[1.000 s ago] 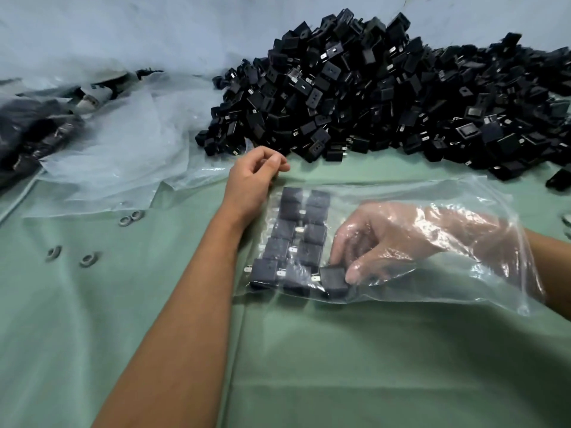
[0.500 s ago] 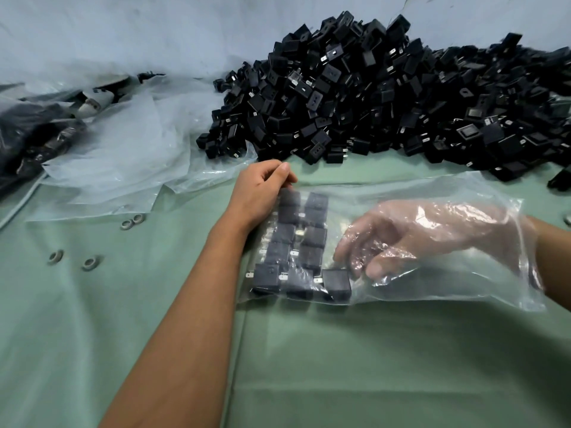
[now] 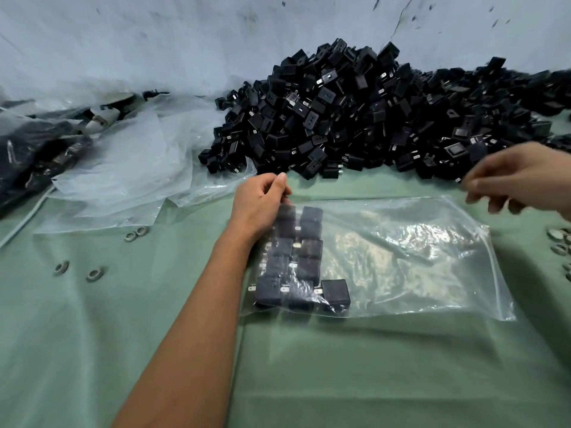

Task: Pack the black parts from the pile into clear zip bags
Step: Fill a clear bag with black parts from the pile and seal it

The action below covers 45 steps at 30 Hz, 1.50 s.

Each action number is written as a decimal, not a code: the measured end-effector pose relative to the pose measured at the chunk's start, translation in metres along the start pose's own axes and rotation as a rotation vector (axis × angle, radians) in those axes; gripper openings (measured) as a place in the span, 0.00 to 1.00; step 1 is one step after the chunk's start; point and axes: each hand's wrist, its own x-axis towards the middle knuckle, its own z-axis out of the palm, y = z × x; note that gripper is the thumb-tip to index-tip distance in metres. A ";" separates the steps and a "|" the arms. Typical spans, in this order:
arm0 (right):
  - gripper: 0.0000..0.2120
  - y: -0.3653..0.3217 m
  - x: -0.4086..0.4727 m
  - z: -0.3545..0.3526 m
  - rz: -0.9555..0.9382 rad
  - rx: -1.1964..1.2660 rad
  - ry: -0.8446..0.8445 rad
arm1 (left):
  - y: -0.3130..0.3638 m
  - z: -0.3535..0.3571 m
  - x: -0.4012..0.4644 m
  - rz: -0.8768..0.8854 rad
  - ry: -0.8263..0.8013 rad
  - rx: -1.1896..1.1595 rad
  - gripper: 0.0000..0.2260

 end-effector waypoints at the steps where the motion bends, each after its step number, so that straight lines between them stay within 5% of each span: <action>1: 0.04 -0.015 0.004 0.003 -0.032 -0.032 0.136 | 0.003 0.000 0.000 0.001 0.002 0.039 0.16; 3: 0.04 -0.053 0.013 0.022 -0.133 -0.051 0.213 | 0.009 0.000 0.001 0.024 0.022 0.134 0.14; 8: 0.03 -0.134 0.042 0.102 -0.371 -0.386 0.064 | 0.023 0.003 0.003 0.090 0.079 0.206 0.10; 13: 0.20 -0.147 0.078 0.161 -0.373 -0.641 0.064 | 0.033 0.008 0.006 0.083 0.121 0.255 0.08; 19: 0.09 -0.151 0.092 0.182 -0.339 -0.730 0.177 | 0.051 0.015 0.004 0.007 0.155 0.269 0.10; 22: 0.05 -0.155 0.086 0.178 -0.321 -0.631 0.187 | 0.061 0.020 -0.002 -0.002 0.179 0.294 0.11; 26: 0.19 -0.132 0.065 0.139 -0.207 -0.329 0.279 | 0.079 0.034 -0.012 0.088 0.166 0.316 0.09; 32: 0.18 -0.036 -0.013 0.048 -0.031 -0.013 0.460 | 0.125 0.087 -0.027 0.473 -0.255 0.387 0.08; 38: 0.18 0.028 -0.082 0.026 0.018 0.188 0.292 | 0.160 0.125 -0.033 0.640 -0.672 0.628 0.26; 45: 0.16 0.015 -0.078 0.040 -0.157 0.396 -0.146 | 0.172 0.097 -0.027 0.731 -0.551 0.544 0.08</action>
